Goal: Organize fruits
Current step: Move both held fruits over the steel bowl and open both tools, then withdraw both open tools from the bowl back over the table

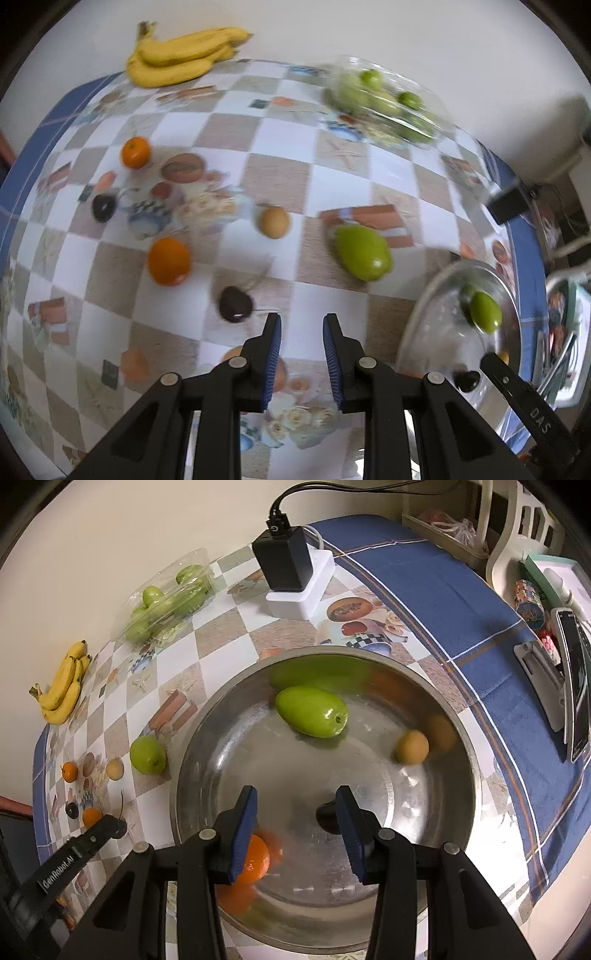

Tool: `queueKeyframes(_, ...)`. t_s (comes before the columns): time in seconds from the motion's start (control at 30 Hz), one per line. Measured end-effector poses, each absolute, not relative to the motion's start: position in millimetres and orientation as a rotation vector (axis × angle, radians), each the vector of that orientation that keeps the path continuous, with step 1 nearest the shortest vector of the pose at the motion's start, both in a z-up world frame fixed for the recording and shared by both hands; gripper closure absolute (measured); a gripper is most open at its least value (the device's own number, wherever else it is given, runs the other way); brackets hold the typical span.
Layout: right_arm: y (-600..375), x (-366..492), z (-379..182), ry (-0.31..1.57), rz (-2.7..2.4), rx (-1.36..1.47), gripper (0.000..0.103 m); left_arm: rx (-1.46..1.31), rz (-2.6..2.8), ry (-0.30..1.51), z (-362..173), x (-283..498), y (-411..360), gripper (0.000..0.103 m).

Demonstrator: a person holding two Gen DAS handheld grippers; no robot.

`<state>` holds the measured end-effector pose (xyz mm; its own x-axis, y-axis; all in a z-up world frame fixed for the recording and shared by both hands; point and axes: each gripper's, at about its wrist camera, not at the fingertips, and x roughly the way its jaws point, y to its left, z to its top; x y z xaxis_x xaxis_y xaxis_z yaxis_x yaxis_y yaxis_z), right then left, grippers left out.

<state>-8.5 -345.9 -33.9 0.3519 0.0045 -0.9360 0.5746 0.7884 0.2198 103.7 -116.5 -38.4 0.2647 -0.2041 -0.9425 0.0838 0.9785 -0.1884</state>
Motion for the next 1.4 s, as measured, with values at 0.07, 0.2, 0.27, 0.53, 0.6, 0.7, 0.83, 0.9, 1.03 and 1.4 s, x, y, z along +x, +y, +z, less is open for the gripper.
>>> queueKeyframes(0.07,-345,-8,-34,1.168,-0.396,0.577,0.058,-0.120,-0.178,1.297,-40,105,-110,0.077)
queueKeyframes(0.2,-342,-5,-36,1.177,-0.386,0.546,0.026,-0.122,-0.147,1.340,-51,107,-107,0.046)
queueKeyframes(0.27,-341,-4,-38,1.182,-0.382,0.540,0.020,-0.121,-0.118,1.362,-58,107,-105,0.029)
queueKeyframes(0.53,-341,-3,-49,1.216,-0.392,0.523,0.012,-0.099,-0.044,1.385,-69,108,-98,0.014)
queueKeyframes(0.6,-341,-3,-50,1.217,-0.393,0.521,0.012,-0.100,-0.029,1.382,-70,108,-95,0.006)
queueKeyframes(0.7,-342,-4,-51,1.215,-0.397,0.527,0.012,-0.104,-0.021,1.375,-69,108,-91,0.005)
queueKeyframes(0.83,-343,-4,-50,1.211,-0.404,0.532,0.012,-0.103,-0.015,1.371,-69,109,-89,0.001)
queueKeyframes(0.9,-343,-4,-50,1.205,-0.403,0.527,0.012,-0.097,-0.004,1.365,-69,107,-89,0.000)
queueKeyframes(1.03,-343,-4,-48,1.195,-0.410,0.524,0.000,-0.093,0.008,1.365,-68,109,-86,0.000)
queueKeyframes(1.4,-336,-2,-48,1.192,-0.392,0.518,0.000,-0.092,0.000,1.337,-59,107,-81,0.000)
